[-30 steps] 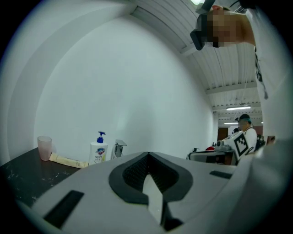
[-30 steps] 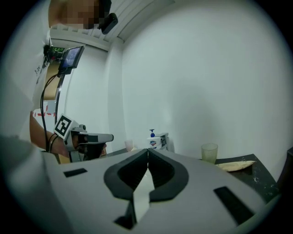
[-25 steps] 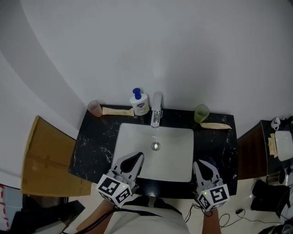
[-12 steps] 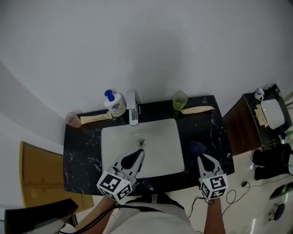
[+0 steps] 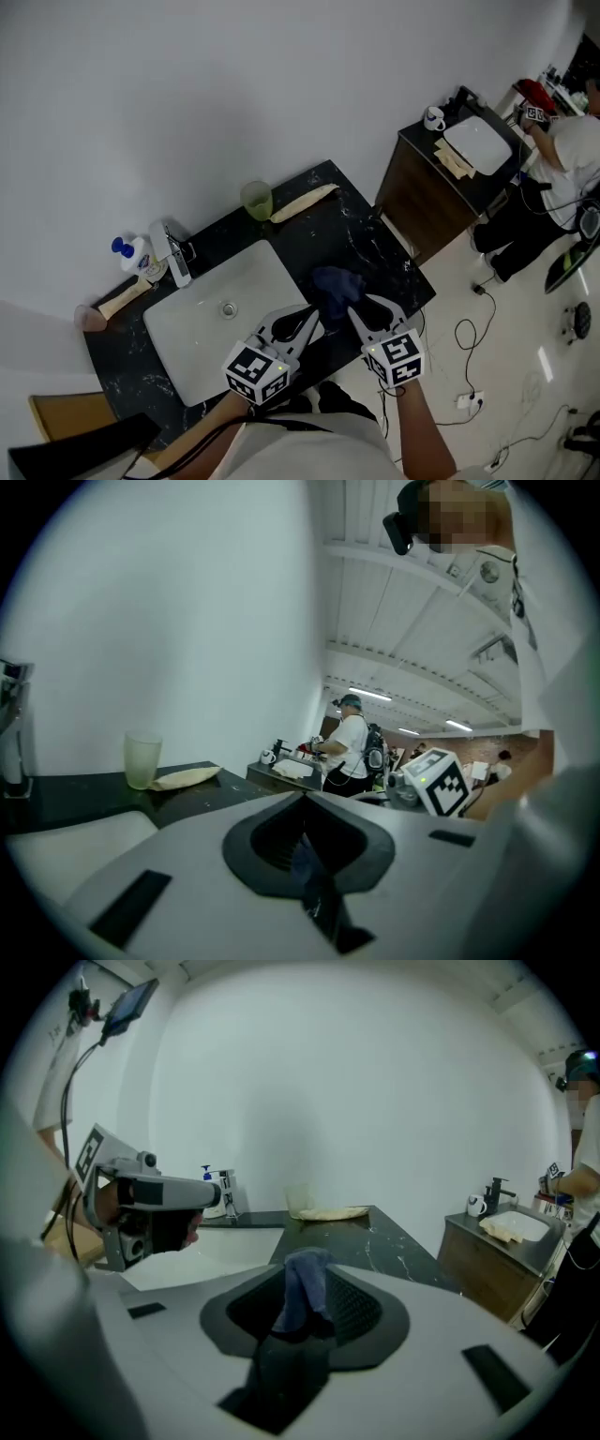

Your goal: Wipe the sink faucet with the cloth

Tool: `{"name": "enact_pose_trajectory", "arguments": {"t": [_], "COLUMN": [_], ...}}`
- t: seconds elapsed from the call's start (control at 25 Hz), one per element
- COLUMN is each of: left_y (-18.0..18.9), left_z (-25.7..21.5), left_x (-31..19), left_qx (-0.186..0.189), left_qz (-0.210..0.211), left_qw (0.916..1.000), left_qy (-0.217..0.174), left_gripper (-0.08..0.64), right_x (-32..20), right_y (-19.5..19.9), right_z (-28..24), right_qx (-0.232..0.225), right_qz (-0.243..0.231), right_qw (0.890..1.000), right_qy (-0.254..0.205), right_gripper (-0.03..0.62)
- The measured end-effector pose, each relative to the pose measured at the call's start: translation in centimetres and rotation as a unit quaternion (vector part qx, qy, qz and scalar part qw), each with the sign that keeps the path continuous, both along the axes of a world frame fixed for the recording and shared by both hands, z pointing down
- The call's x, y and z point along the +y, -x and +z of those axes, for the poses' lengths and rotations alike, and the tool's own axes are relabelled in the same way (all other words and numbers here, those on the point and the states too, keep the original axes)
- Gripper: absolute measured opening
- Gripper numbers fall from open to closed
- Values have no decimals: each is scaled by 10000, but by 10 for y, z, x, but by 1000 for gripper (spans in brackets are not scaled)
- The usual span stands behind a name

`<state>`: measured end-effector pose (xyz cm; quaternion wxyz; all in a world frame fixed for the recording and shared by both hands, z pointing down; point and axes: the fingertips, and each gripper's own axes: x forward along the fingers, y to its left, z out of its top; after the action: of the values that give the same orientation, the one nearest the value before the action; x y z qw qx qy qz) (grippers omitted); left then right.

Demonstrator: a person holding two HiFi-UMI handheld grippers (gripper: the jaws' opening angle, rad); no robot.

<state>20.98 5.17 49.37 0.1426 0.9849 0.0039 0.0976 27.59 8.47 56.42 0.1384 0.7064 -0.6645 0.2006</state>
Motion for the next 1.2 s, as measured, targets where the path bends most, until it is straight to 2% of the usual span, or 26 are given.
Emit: {"name": "enact_pose_trajectory", "arguments": {"t": [0.08,0.16,0.2,0.4,0.56,0.64,0.68,0.8,0.96,1.08,1.2], "left_y": [-10,-13,-13,4,21,29,32,43,59,85,122], "left_z": [3,5,6,8,6,4,3,0,-8,-12,-19], "left_x": [13,21,22,11,-8,-16,-20,-31,-49,-66,-87], "left_qx": [-28,-61,-79,-142,-131,-112,-102,-60,20,23,14], "left_qz": [240,361,379,192,-109,-235,-296,-502,-842,-1221,-1738], "left_qw": [9997,9993,9992,9997,9999,9997,9995,9987,9963,9922,9842], "left_qy": [-19,-38,-39,-36,-29,-36,-46,-81,-148,-250,-348], "left_gripper": [2,2,2,2,2,2,2,2,2,2,2], "right_x": [-4,-13,-19,-42,-51,-52,-51,-52,-71,-101,-140], "right_y": [-3,-2,-2,-9,-10,-12,-14,-14,2,36,82], "right_z": [5,12,16,38,61,64,63,55,24,-6,-33], "right_qx": [-11,35,83,305,542,683,700,610,331,129,101], "right_qz": [-9,-144,-199,-228,-412,-383,-366,-428,-656,-1116,-1816], "right_qw": [10000,9995,9991,9959,9880,9858,9858,9879,9937,9930,9833], "right_qy": [99,269,360,816,1384,1485,1482,1363,848,366,11], "right_gripper": [173,274,287,288,287,183,143,135,135,135,135]}}
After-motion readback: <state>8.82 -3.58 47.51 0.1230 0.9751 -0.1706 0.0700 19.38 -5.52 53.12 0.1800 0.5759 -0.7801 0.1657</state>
